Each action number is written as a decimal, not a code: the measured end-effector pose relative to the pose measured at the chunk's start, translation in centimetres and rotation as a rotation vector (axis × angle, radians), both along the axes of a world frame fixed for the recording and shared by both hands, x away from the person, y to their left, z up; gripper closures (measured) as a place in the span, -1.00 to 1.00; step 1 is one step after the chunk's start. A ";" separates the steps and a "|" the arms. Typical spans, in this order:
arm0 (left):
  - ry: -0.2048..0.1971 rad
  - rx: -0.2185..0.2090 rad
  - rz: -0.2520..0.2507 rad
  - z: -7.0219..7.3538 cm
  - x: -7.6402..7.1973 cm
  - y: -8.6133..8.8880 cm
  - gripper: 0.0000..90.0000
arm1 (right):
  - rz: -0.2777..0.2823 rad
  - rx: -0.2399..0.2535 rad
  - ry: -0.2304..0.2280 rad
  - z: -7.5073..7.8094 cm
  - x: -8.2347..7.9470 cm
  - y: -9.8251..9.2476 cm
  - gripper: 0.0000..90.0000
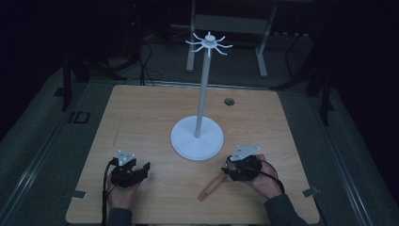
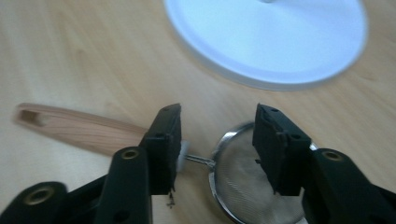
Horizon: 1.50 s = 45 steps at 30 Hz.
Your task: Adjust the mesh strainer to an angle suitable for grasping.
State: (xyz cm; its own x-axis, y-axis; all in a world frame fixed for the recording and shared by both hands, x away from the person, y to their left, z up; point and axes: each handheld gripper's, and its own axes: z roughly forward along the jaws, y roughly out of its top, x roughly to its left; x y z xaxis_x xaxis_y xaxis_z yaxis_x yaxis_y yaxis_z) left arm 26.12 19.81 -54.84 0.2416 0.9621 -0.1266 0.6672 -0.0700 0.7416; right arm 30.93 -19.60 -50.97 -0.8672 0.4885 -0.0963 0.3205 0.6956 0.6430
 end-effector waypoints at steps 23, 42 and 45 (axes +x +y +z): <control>0.000 0.001 0.000 0.0 0.0 0.0 -0.09 | 0.158 -0.043 0.092 -1.7 -0.1 2.1 0.01; 0.000 -0.002 0.001 0.0 0.0 0.0 -0.09 | 0.063 -0.145 0.093 -1.2 0.0 3.2 0.49; 0.000 -0.002 0.001 0.0 0.0 0.0 -0.09 | 0.051 -0.145 0.095 -1.2 0.0 3.3 0.55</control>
State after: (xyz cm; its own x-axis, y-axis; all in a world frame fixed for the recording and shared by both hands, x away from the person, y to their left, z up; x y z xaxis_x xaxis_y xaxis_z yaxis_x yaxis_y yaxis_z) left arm 26.13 19.77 -54.85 0.2405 0.9621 -0.1287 0.6673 -0.0675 0.7417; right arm 30.92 -16.30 -52.12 -0.8992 0.4302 -0.0790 0.3365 0.7957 0.5036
